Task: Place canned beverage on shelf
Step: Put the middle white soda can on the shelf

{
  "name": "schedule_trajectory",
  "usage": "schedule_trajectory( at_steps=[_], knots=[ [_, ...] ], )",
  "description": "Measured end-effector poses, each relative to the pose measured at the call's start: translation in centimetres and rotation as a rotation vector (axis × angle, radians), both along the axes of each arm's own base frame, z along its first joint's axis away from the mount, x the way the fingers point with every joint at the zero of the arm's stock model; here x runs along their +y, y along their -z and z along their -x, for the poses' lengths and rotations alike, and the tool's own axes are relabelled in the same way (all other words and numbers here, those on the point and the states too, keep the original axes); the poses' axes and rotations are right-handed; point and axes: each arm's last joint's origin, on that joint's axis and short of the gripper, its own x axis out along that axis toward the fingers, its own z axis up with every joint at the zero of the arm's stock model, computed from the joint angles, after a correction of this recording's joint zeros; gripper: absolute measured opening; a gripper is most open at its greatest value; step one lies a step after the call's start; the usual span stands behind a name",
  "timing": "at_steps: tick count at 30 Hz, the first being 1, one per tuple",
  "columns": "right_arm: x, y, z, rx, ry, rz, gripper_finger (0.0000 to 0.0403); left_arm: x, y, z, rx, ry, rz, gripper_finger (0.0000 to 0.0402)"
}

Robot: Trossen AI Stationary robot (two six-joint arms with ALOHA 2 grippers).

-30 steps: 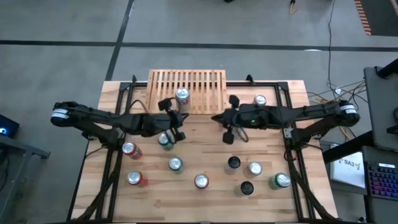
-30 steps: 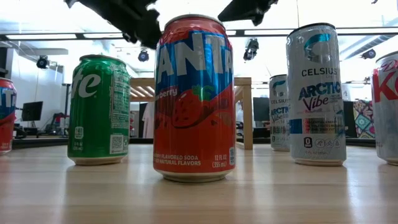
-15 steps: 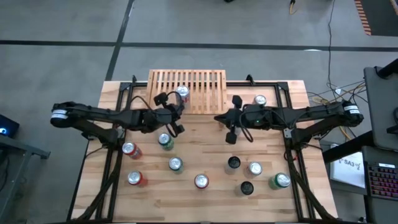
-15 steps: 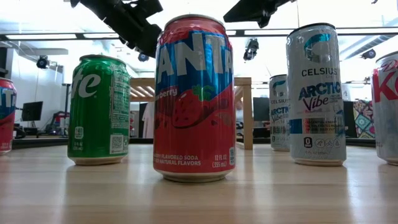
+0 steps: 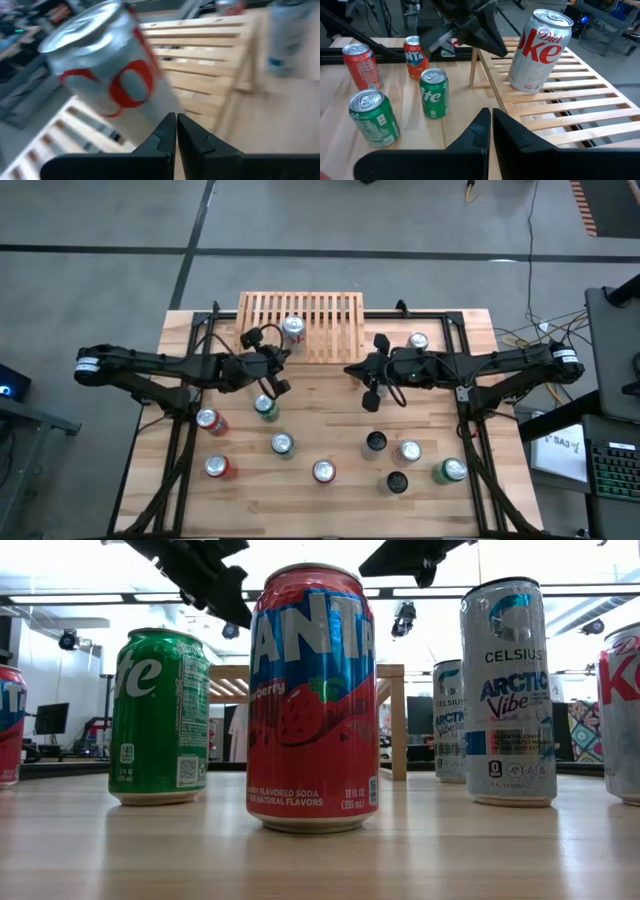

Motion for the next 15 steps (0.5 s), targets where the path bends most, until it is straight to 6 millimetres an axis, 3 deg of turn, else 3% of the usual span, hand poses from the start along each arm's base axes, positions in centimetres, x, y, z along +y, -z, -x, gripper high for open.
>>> schedule_trajectory(
  at_steps=[10,15],
  knots=[
    [0.0,-0.2,-0.5,-0.055,0.008,-0.027,0.0009,-2.8,-1.2,0.3,-0.117,0.464,0.206,0.0000],
    [0.1,0.6,-1.6,-0.060,0.012,-0.039,0.0009,-3.6,-2.1,1.2,-0.170,0.477,0.237,0.0000]
  ],
)
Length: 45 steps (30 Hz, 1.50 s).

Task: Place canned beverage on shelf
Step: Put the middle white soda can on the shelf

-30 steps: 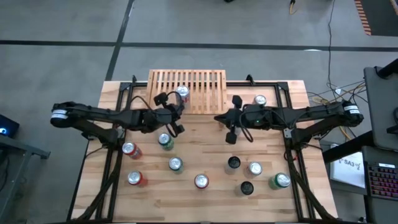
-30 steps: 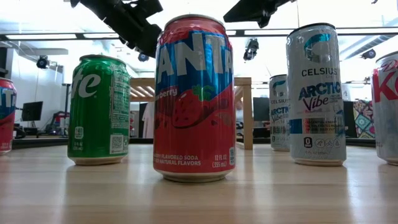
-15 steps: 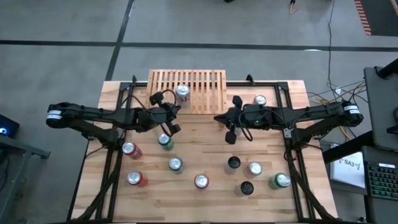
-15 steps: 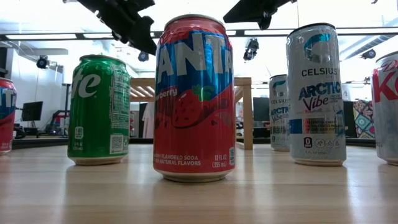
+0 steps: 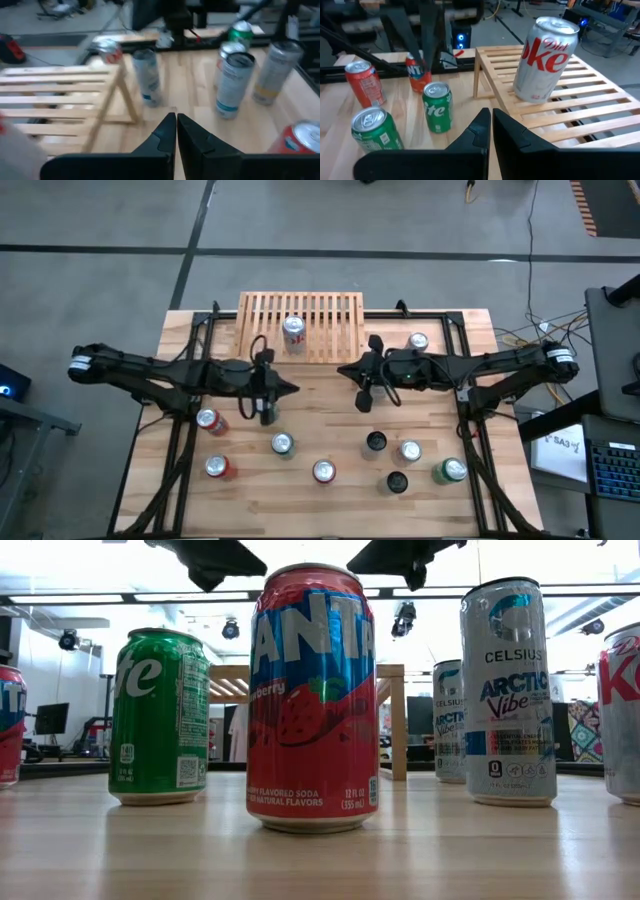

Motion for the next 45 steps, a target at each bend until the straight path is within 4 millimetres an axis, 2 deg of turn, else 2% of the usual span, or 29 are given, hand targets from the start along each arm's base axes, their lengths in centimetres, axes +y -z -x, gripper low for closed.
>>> schedule_trajectory(
  at_steps=[2,5,8,10,14,23,28,36,45],
  knots=[
    [0.0,0.3,-0.4,0.005,0.000,0.000,0.0009,0.2,-1.1,0.4,-0.033,-0.023,-0.031,0.0000],
    [0.0,0.5,-0.7,0.008,0.000,0.000,0.0009,0.6,-4.4,1.3,-0.135,-0.103,-0.127,0.0000],
    [0.0,0.3,-0.8,0.002,0.000,-0.001,0.0009,1.6,-7.5,2.4,-0.179,-0.227,-0.301,0.0000],
    [0.0,0.2,-0.8,-0.001,0.000,-0.001,0.0009,2.5,-8.7,2.8,-0.170,-0.246,-0.381,0.0000],
    [0.0,0.2,-0.8,-0.003,0.000,0.000,0.0009,5.6,-9.8,2.9,-0.155,-0.272,-0.400,0.0000],
    [0.0,0.2,-0.8,0.007,-0.007,0.021,0.0009,14.8,-7.8,2.3,-0.071,-0.294,-0.226,0.0000],
    [0.0,0.2,-0.8,0.014,-0.012,0.039,0.0009,17.7,-6.6,2.0,-0.058,-0.284,-0.170,0.0000],
    [0.0,0.2,-0.8,0.016,-0.015,0.049,0.0009,18.9,-4.6,0.6,-0.004,-0.253,-0.110,0.0000],
    [0.0,0.2,-0.8,0.018,-0.016,0.050,0.0009,18.8,-4.3,0.5,0.000,-0.222,-0.040,0.0000]
  ],
)
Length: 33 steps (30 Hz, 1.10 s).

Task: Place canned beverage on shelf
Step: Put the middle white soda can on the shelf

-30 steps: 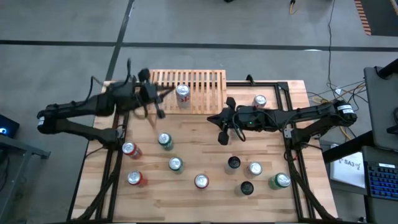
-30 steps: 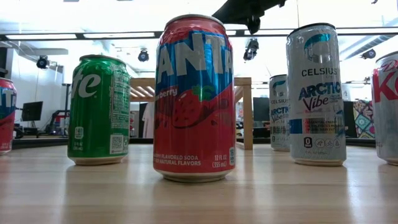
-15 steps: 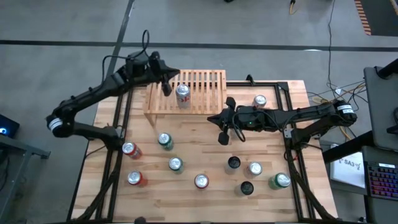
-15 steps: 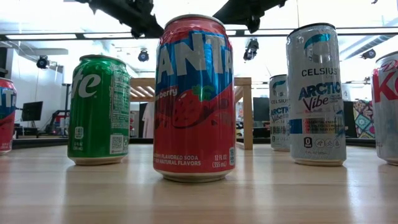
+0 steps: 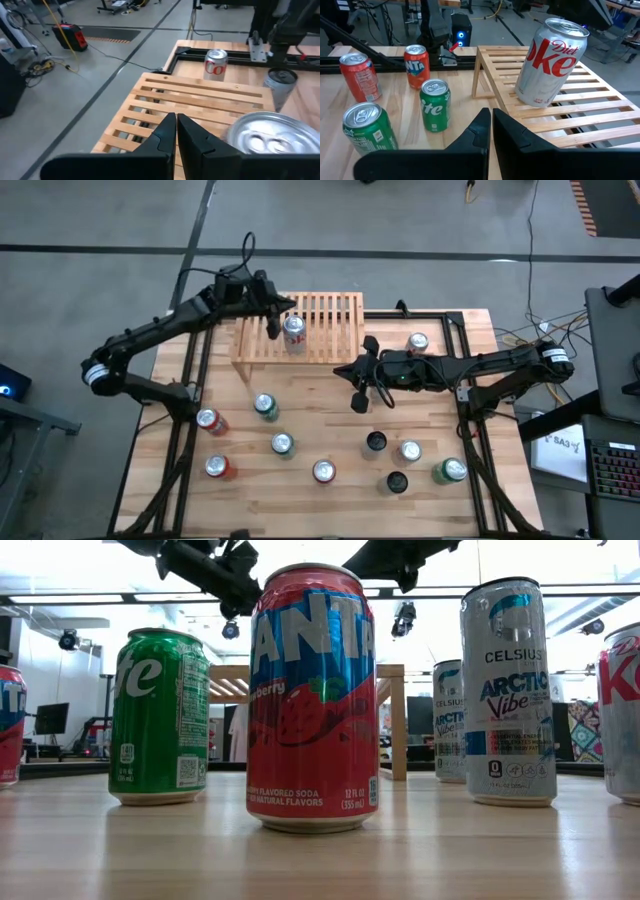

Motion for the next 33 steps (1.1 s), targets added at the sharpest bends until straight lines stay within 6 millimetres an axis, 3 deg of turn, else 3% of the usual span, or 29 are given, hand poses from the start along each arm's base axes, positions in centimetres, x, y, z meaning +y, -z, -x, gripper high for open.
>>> schedule_trajectory(
  at_steps=[10,23,33],
  knots=[
    [0.00,0.01,0.02,0.000,0.002,-0.008,0.0009,-0.90,-0.58,1.02,0.002,0.009,0.045,0.0000],
    [0.06,0.05,0.03,-0.001,0.003,-0.017,0.0009,-0.25,-0.06,0.26,-0.001,-0.023,0.038,0.0000],
    [0.06,0.05,0.03,-0.001,0.003,-0.018,0.0009,-0.93,-0.01,0.51,0.029,-0.006,0.063,0.0000]
  ],
)
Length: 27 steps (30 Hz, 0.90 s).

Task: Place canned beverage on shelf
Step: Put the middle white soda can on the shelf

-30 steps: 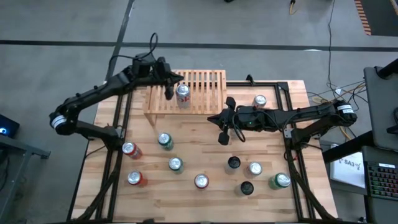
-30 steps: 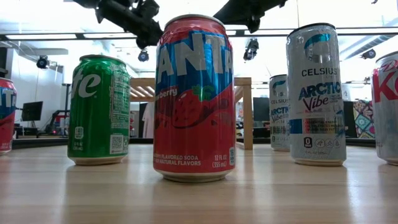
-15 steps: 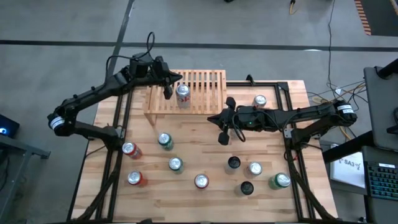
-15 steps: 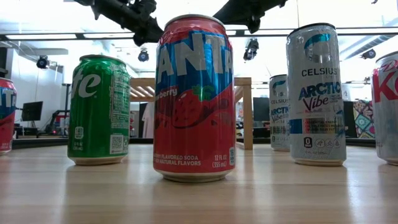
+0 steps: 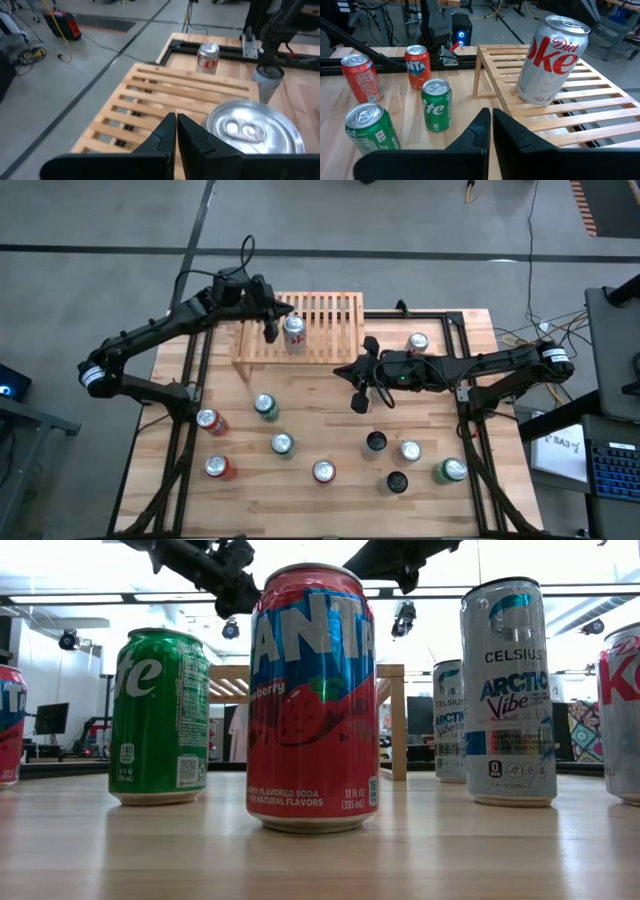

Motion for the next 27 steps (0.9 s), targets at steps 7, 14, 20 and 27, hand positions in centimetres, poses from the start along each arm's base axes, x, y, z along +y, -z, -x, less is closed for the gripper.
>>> schedule_trajectory(
  at_steps=[7,14,20,27],
  knots=[
    [0.0,0.0,0.0,0.000,0.000,-0.001,0.0009,-0.3,0.0,0.1,0.014,0.008,0.010,0.0000],
    [0.0,0.0,0.0,-0.004,0.005,-0.015,0.0009,-0.8,-0.5,0.6,0.004,0.012,0.003,0.0000],
    [0.0,0.0,0.0,-0.004,0.005,-0.017,0.0009,-1.2,-1.1,1.1,-0.015,0.012,-0.011,0.0000],
    [0.1,0.0,0.0,-0.006,0.005,-0.024,0.0009,-1.5,-0.9,0.9,-0.001,0.023,0.010,0.0000]
  ],
)
